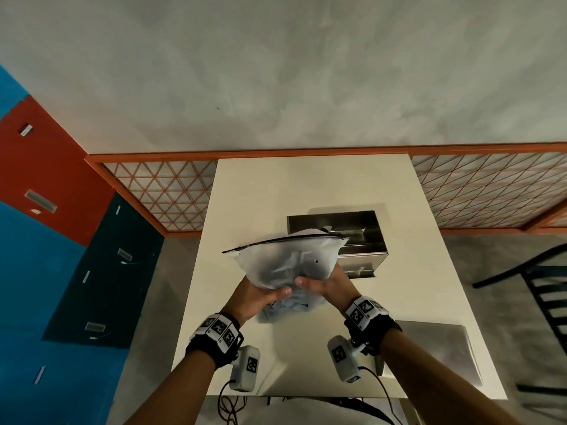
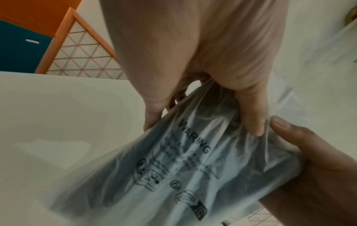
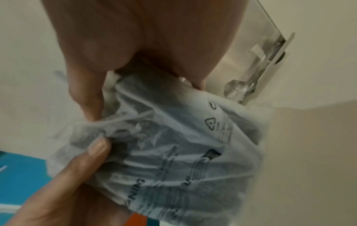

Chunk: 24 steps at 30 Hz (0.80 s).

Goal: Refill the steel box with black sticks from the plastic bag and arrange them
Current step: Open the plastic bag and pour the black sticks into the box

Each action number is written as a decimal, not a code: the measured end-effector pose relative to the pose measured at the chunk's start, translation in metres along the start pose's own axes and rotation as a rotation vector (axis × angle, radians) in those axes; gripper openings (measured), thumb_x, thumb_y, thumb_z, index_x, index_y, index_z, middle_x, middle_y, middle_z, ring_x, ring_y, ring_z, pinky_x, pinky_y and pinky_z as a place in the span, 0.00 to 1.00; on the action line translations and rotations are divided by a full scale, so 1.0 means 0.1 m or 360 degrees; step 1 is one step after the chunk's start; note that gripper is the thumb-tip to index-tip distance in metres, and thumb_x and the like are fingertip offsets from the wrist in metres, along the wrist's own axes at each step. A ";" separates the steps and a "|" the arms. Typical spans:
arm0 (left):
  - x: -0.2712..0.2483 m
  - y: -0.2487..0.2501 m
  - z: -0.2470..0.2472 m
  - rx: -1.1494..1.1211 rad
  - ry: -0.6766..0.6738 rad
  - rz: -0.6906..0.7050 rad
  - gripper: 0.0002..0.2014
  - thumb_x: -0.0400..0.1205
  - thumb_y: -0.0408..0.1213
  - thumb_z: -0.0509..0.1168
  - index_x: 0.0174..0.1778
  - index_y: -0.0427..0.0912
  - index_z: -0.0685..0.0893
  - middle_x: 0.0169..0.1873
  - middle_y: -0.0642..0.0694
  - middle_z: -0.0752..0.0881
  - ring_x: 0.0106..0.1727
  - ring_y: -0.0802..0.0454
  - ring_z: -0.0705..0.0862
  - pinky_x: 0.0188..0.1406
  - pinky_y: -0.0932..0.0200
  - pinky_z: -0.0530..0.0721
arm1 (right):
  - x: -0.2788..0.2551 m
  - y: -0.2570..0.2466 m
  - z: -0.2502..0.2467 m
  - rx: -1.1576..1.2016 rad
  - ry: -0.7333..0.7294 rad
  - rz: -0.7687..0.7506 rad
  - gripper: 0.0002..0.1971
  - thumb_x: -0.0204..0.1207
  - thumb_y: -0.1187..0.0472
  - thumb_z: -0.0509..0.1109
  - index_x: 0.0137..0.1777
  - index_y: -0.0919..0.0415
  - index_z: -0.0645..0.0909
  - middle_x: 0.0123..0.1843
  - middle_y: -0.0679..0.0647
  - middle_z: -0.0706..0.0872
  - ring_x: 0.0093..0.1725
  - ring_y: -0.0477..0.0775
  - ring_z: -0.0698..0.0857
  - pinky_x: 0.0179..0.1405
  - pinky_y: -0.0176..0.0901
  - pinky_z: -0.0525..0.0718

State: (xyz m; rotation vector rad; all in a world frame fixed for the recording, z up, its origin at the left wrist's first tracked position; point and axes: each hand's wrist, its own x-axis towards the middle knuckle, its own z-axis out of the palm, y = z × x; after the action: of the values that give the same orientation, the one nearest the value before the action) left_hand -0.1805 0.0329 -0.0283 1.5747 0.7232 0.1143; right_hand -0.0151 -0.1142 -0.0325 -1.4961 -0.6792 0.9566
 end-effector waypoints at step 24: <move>0.08 0.27 0.27 0.0052 0.0313 0.0177 0.08 0.84 0.43 0.72 0.47 0.44 0.93 0.45 0.49 0.94 0.51 0.55 0.92 0.57 0.54 0.88 | -0.26 -0.25 -0.37 0.0074 0.0557 0.0113 0.08 0.75 0.57 0.78 0.46 0.62 0.90 0.42 0.57 0.93 0.47 0.57 0.91 0.48 0.47 0.89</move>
State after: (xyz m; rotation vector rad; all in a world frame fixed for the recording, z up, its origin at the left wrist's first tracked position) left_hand -0.1509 0.0143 -0.0101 1.6504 0.7931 0.3449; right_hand 0.0070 -0.1508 -0.0032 -1.6035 -0.3512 0.7317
